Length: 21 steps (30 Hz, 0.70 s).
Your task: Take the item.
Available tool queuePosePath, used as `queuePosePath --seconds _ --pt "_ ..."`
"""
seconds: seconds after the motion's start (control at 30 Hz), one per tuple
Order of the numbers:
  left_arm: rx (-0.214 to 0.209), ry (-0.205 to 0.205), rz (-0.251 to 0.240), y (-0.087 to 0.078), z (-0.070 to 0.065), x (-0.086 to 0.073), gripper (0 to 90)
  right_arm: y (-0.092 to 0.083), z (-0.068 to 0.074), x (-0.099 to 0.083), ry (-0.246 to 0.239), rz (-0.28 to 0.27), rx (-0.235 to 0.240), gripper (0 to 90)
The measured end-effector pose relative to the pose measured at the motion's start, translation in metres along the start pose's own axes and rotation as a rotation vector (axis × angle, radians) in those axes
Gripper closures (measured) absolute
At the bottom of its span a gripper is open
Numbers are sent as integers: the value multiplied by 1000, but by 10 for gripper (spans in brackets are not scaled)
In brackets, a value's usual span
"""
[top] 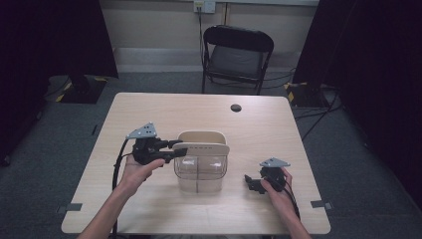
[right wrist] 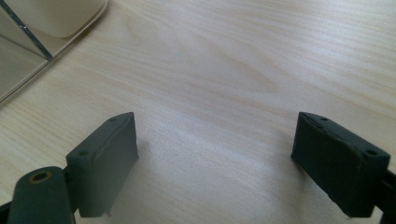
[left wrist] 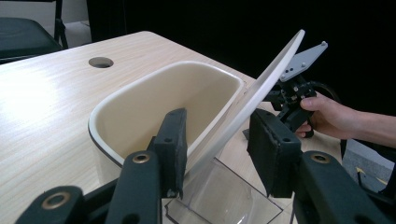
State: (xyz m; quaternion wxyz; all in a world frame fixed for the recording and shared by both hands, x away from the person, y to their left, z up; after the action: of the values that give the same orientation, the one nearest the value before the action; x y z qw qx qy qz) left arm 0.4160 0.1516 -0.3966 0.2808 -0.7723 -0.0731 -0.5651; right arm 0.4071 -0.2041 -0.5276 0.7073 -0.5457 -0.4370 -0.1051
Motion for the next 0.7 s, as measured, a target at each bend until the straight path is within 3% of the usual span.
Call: queuePosePath --seconds 0.7 --pt "7 -17 0 2 4 0 588 0 0 0 0 -1 1 135"
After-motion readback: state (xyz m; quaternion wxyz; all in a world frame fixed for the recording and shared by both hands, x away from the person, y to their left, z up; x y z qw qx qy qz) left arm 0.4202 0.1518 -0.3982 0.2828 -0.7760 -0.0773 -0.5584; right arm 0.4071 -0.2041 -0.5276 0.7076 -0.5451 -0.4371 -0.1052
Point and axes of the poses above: each handheld gripper's, and its own axes: y roughly forward along the jaws, x roughly out of its top, z roughly to its left, the point moved 4 cm from there along y, roughly forward along the jaws, and after that the axes turned 3 degrees about x, right-handed, at the moved point
